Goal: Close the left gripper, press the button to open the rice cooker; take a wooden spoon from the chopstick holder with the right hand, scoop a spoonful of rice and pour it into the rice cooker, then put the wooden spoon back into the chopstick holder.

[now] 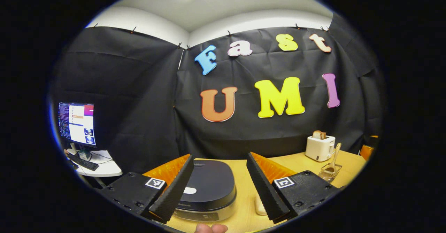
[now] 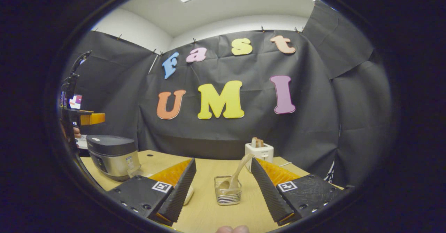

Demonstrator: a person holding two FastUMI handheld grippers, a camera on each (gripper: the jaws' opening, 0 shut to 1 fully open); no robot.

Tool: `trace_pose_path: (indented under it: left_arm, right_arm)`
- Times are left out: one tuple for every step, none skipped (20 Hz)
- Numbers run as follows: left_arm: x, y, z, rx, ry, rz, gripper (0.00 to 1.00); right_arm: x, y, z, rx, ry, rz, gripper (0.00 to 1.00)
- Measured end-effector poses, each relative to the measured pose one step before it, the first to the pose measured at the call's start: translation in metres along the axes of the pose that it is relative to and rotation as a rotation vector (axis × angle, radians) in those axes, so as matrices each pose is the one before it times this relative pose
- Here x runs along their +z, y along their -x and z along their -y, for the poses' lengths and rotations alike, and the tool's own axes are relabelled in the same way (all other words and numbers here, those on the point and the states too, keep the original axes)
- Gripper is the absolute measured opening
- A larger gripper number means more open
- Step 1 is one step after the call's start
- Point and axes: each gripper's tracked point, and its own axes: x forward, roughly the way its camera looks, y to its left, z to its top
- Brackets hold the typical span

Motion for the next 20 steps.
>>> trace_pose_path:
  left_arm:
    - [0.00320, 0.00192, 0.00656, -0.00592, 0.00530, 0.00566, 0.97]
    - [0.00370, 0.00243, 0.00868, -0.01313, 0.00645, 0.01085, 0.98]
    - [0.00420, 0.00190, 0.00773, -0.01281, 0.00851, 0.01547, 0.98]
    - [0.00131, 0.00246, 0.00766, -0.00746, 0.01342, 0.01121, 0.98]
    - [-0.00121, 0.00176, 0.00835, -0.01408, 0.01503, 0.00363, 0.98]
    - [-0.00317, 0.00348, 0.00865, -0.01764, 0.01285, -0.00546, 0.98]
    - [-0.00400, 0.00300, 0.00594, -0.01210, 0.00841, -0.00622, 0.98]
    - [-0.00206, 0.00263, 0.00527, -0.00921, 0.00653, -0.00014, 0.98]
    - [-0.00030, 0.00151, 0.00313, -0.00497, -0.00038, 0.01053, 0.98]
    - [-0.00069, 0.00061, 0.00134, -0.00240, -0.00946, 0.00821, 0.98]
    - [-0.00159, 0.00133, 0.00074, -0.00030, -0.01713, 0.00343, 0.98]
    - [-0.00322, 0.00067, 0.00100, 0.00302, -0.01659, 0.00129, 0.98]
    - [-0.00301, 0.00174, 0.00096, 0.00179, -0.01011, -0.00064, 0.98]
    - [-0.00299, -0.00085, 0.00238, -0.00602, -0.00706, 0.00138, 0.98]
    - [-0.00301, 0.00020, 0.00141, -0.00751, -0.00494, -0.00148, 0.98]
    - [-0.00229, 0.00013, -0.00002, -0.00536, 0.00142, -0.00102, 0.98]
    - [-0.00187, -0.00210, 0.00189, -0.01431, -0.00300, -0.01073, 0.98]
    - [-0.00433, 0.00076, -0.00049, -0.00504, -0.00173, -0.00914, 0.98]
    - [-0.00007, -0.00109, -0.00097, -0.00168, 0.00574, 0.00135, 0.98]
    - [-0.00024, 0.00077, -0.00133, -0.00612, 0.00452, -0.00459, 1.00]
  right_arm:
    - [0.00930, -0.00065, 0.00083, -0.01001, -0.00025, 0.01637, 0.94]
    - [0.00914, -0.00033, 0.00047, -0.00765, -0.00367, 0.01698, 0.94]
    - [0.01068, -0.00082, -0.00160, -0.00487, -0.00327, 0.01958, 0.94]
    - [0.00906, -0.00058, -0.00095, -0.00808, -0.00149, 0.01983, 0.94]
    - [0.00766, -0.00116, -0.00118, -0.01076, 0.00107, 0.01460, 0.94]
    - [0.00479, -0.00104, -0.00341, -0.00323, -0.00102, 0.01236, 0.94]
    - [0.00428, 0.00002, -0.00546, 0.00253, 0.00082, 0.00602, 0.94]
    - [0.00222, 0.00022, -0.00616, 0.00349, 0.00325, 0.00406, 0.94]
    - [0.00156, 0.00146, -0.00438, 0.00212, 0.00388, 0.00230, 0.91]
    - [0.00069, -0.00008, -0.00500, 0.00360, 0.00684, 0.00280, 0.91]
    - [0.00080, 0.00030, -0.00436, 0.00156, 0.00914, 0.00112, 0.91]
    - [0.00014, -0.00005, -0.00344, -0.00122, 0.01008, 0.00208, 0.91]
    - [0.00049, -0.00092, -0.00311, -0.00083, 0.00629, -0.00266, 0.94]
    - [-0.00129, -0.00014, -0.00479, 0.00252, -0.00066, -0.00374, 0.94]
    - [-0.00099, 0.00033, -0.00507, 0.00294, -0.00523, -0.00338, 0.94]
    - [-0.00013, -0.00011, -0.00455, 0.00060, -0.00133, -0.00209, 0.94]
    - [-0.00139, -0.00087, -0.00375, -0.00085, 0.00480, -0.00171, 0.91]
    - [-0.00105, -0.00070, -0.00339, 0.00049, 0.00241, -0.00160, 0.94]
    - [0.00041, 0.00061, -0.00555, 0.00442, -0.00125, -0.00291, 0.94]
    - [-0.00124, 0.00034, -0.00614, 0.00684, -0.00348, -0.00131, 0.97]
